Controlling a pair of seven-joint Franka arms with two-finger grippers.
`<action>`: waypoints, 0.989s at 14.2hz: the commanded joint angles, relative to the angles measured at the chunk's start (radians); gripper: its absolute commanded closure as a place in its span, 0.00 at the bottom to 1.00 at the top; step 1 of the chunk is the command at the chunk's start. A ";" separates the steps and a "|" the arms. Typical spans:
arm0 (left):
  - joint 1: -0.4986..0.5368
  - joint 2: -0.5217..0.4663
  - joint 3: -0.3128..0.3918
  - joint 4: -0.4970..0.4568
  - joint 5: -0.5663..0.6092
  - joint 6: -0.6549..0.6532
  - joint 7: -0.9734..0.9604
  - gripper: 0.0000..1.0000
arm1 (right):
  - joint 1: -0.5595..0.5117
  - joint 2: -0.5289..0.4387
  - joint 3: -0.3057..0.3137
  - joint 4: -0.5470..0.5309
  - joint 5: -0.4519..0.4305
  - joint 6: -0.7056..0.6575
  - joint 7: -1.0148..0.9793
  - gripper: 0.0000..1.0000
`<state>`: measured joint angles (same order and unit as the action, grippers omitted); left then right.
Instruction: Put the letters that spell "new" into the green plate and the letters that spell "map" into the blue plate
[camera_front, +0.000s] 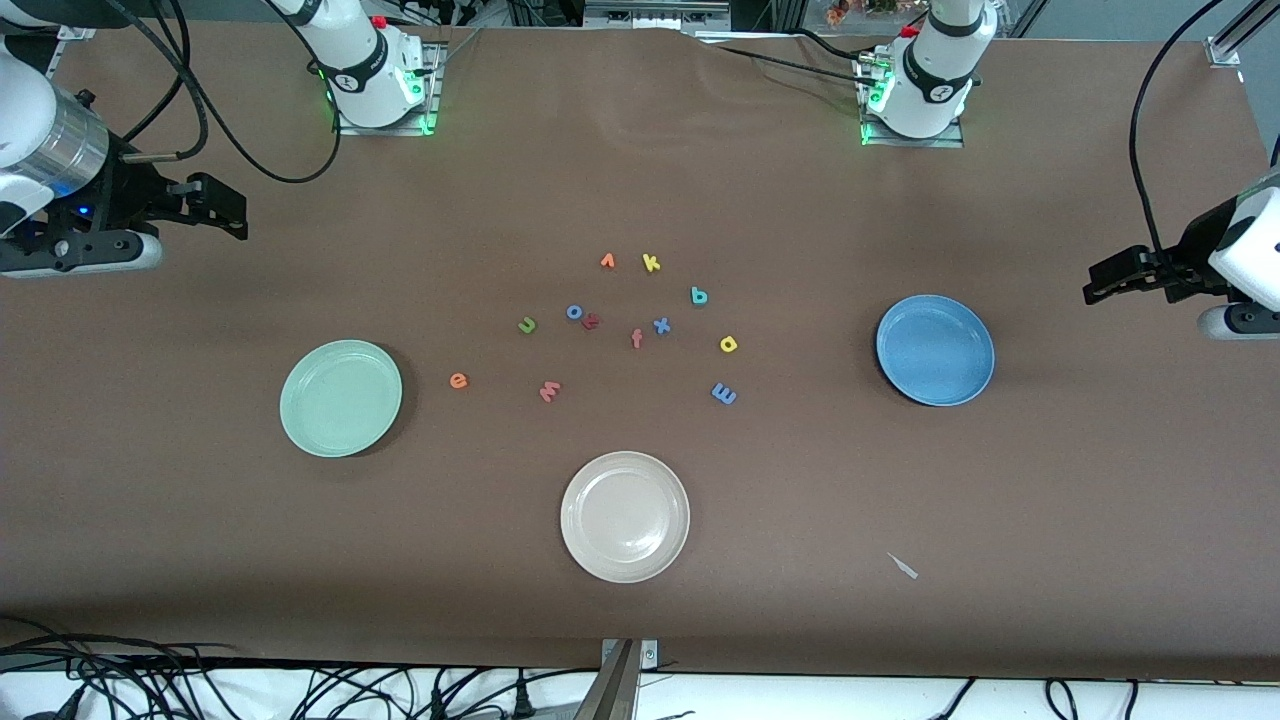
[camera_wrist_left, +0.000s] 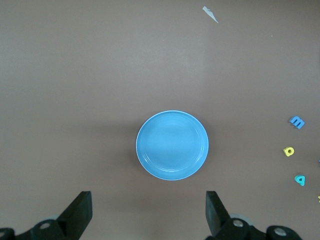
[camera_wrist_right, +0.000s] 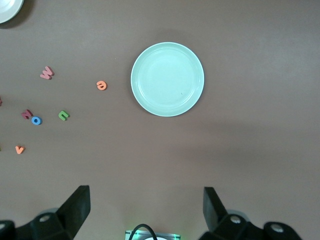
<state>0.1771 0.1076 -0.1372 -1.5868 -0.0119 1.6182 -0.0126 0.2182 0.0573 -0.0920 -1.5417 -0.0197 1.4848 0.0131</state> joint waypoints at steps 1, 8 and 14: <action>0.005 -0.016 -0.004 -0.010 -0.010 0.002 0.023 0.00 | 0.007 -0.001 0.003 0.009 -0.020 0.000 0.002 0.00; 0.005 -0.016 -0.004 -0.010 -0.010 0.003 0.023 0.00 | 0.007 -0.001 0.001 0.009 -0.012 0.006 0.002 0.00; 0.004 -0.016 -0.004 -0.010 -0.010 0.003 0.023 0.00 | 0.007 -0.001 0.003 0.006 -0.017 0.008 0.001 0.00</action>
<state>0.1771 0.1076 -0.1382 -1.5868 -0.0119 1.6182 -0.0126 0.2228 0.0579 -0.0920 -1.5417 -0.0216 1.4895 0.0133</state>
